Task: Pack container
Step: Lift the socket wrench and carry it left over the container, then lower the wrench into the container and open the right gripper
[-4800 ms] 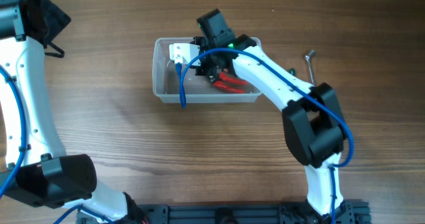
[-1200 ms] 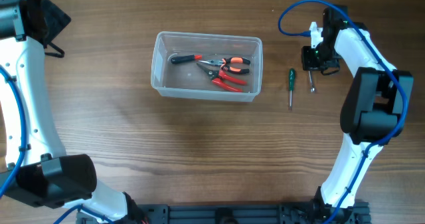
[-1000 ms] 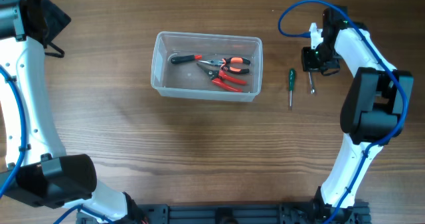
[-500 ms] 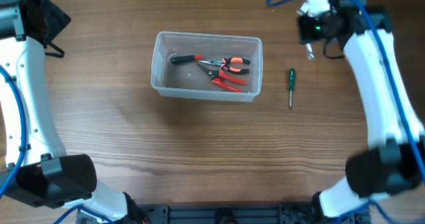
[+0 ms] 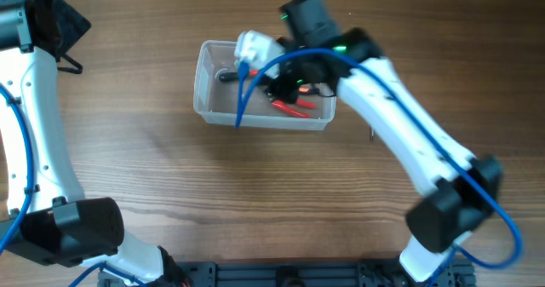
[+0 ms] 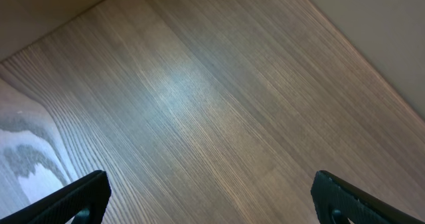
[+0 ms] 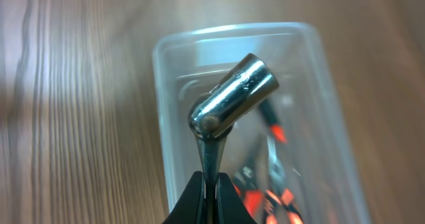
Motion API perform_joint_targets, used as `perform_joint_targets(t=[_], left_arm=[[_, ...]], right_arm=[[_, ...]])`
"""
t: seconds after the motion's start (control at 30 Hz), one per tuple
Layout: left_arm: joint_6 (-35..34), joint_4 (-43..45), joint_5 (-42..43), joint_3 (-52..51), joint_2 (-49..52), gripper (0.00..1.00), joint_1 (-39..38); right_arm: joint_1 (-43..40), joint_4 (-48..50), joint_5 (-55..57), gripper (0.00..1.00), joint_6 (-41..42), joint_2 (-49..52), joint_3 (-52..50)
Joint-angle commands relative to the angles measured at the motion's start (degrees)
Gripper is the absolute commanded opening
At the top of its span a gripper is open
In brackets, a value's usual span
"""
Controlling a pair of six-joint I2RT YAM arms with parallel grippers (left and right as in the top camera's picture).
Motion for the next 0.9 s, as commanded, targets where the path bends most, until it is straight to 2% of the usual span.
perform_joint_targets(t=[0.0,0.1,0.43,0.47,0.63,0.67,0.77,0.87], left_arm=[[0.26,-0.02,0.09,0.52,-0.24,1.00,0.31],[0.26,0.00,0.09,0.52,-0.24,1.00,0.31],[0.24,0.00,0.09,0.52,-0.24,1.00,0.31],[0.26,0.00,0.09,0.52,-0.24,1.00,0.31],[0.26,0.00,0.09,0.52,-0.24,1.00,0.31],[0.24,0.00,0.09,0.52,-0.24,1.00,0.31],[0.26,0.00,0.09,0.52,-0.24,1.00,0.31],[0.26,-0.02,0.09,0.52,-0.24,1.00,0.31]], right_arm=[[2.19,2.27,-2.67,0.04,-16.59,8.48,-0.04],[2.58,5.77,-2.69,0.04,-20.41,13.31,-0.04],[2.60,14.71,-2.47,0.04,-20.59,19.21,-0.04],[2.60,14.86,-2.47,0.07,-20.52,19.21,-0.04],[2.60,16.48,-1.42,0.56,-16.26,19.21,-0.04],[2.58,17.62,0.24,0.61,-13.44,19.08,-0.02],[2.56,19.23,7.93,0.62,-3.85,17.27,0.48],[2.10,17.03,17.44,0.59,6.67,12.94,2.08]])
